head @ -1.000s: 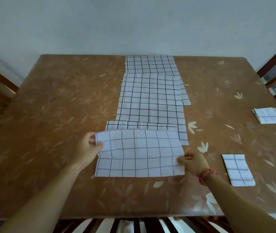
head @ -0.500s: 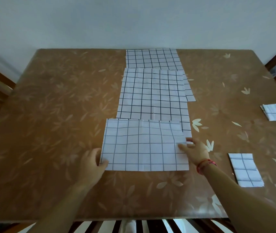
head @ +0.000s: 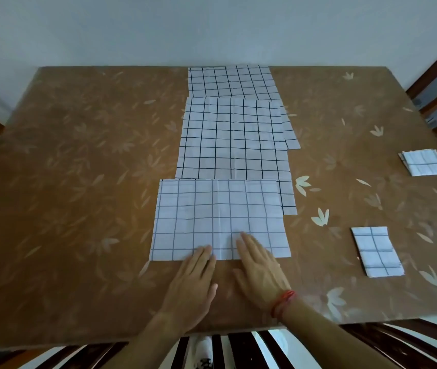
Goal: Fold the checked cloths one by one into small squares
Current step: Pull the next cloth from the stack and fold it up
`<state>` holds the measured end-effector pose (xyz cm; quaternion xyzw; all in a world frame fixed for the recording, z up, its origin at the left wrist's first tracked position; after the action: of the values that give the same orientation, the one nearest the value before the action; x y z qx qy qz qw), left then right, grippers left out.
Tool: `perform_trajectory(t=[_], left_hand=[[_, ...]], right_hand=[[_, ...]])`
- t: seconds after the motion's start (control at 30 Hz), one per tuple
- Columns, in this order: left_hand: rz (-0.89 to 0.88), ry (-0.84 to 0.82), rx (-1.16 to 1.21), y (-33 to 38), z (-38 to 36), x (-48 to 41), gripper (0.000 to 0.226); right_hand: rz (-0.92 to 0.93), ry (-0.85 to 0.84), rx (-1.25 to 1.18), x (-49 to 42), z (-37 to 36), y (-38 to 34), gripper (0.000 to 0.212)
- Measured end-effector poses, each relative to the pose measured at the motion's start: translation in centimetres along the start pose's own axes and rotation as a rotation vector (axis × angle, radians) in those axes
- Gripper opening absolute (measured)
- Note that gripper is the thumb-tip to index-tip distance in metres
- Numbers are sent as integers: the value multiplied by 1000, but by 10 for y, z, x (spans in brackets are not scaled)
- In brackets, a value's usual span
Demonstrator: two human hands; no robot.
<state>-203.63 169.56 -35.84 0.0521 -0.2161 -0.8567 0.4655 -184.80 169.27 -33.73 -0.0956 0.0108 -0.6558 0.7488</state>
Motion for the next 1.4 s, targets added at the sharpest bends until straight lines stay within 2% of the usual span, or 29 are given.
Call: perform_trajectory(t=[0.13, 0.3, 0.6, 0.93, 1.17, 1.4], left_hand=[[-14, -32, -22, -5, -3, 0, 61], [-66, -11, -36, -6, -3, 0, 61], [39, -9, -81, -24, -7, 16, 58], [233, -7, -126, -53, 9, 41, 63], [280, 7, -104, -56, 11, 47, 67], [312, -52, -62, -51, 14, 44, 78]], right_hand=[[134, -41, 23, 9, -13, -41, 62], [156, -92, 67, 8, -20, -59, 62], [90, -217, 178, 12, -30, -51, 71], [5, -196, 239, 32, -27, -8, 81], [-147, -246, 221, 57, -18, 45, 82], [-173, -271, 210, 58, -18, 49, 83]])
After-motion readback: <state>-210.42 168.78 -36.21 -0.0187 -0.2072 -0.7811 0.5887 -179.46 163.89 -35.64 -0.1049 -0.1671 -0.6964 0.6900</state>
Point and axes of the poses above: each hand's wrist, its own x-axis away from the middle knuckle, its own z-axis out of the back of the hand, y = z × x, the point moved 2 cm from there along -x, towards the middle knuckle, and after that the axes turned 11 degrees about x, right-handed, at the moved point
